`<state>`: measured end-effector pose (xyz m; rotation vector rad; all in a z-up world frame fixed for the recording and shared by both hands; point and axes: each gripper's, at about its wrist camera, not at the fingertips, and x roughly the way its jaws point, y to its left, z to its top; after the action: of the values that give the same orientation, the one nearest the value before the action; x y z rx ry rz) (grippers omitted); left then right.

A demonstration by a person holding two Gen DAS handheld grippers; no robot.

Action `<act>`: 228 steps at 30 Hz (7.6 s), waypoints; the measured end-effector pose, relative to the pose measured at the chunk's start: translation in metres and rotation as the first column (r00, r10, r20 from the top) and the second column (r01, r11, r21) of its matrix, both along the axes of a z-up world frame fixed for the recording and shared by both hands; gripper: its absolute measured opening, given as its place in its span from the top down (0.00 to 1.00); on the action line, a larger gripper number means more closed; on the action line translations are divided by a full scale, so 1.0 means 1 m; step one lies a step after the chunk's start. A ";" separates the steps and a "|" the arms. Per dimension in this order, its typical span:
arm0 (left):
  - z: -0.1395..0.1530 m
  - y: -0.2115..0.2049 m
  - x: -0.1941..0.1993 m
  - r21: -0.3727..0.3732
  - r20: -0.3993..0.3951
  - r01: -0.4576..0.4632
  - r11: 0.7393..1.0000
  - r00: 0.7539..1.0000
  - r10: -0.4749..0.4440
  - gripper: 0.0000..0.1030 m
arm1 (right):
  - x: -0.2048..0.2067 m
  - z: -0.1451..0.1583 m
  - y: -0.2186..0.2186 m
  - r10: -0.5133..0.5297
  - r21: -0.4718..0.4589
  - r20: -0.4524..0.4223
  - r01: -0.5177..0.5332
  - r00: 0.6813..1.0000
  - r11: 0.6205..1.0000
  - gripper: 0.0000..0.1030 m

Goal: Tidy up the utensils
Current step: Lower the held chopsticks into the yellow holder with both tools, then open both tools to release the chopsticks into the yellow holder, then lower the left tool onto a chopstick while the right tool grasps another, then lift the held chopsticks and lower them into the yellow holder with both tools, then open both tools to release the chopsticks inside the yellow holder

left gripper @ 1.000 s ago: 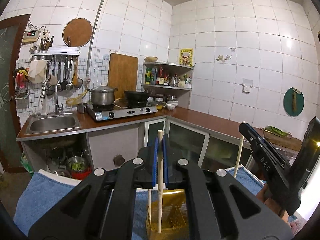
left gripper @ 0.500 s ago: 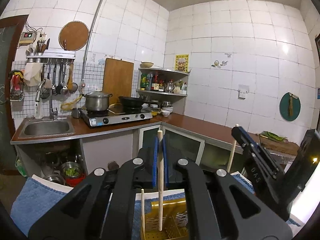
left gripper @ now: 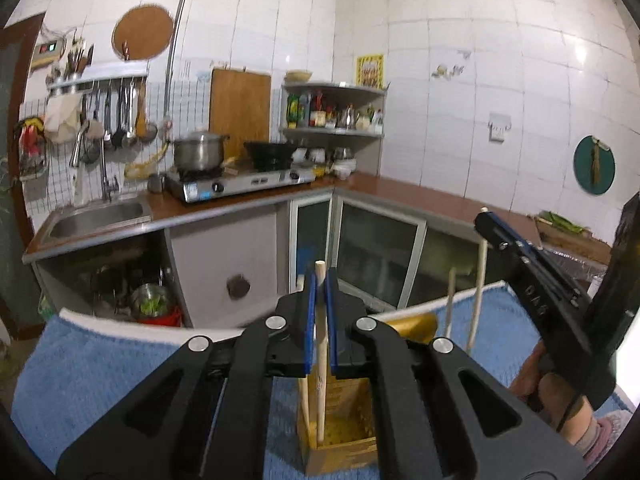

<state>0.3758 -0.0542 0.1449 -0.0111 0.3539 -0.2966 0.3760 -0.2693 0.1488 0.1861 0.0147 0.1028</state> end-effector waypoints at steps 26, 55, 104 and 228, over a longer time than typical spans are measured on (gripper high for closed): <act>0.018 0.029 -0.042 0.059 -0.082 -0.130 0.990 0.987 0.135 0.50 | -0.053 0.000 0.011 0.049 -0.037 -0.267 -0.061 0.962 0.997 0.58; -0.116 0.071 -0.123 0.115 -0.373 -0.161 0.980 0.908 0.193 0.15 | -0.144 -0.126 0.024 -0.026 -0.010 -0.608 0.025 0.793 1.000 0.49; -0.171 0.002 -0.067 0.187 -0.583 -0.007 0.982 0.804 0.117 0.86 | -0.088 -0.161 0.066 -0.001 -0.065 -0.818 -0.090 0.576 0.994 0.90; -0.007 0.038 -0.043 0.021 -0.030 -0.140 0.990 0.990 0.141 0.31 | -0.064 0.017 0.005 0.000 -0.072 -0.372 -0.029 0.928 0.997 0.60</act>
<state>0.3326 -0.0159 0.1380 -0.0220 0.3856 -0.1537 0.3117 -0.2643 0.1654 0.1264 0.3990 0.0797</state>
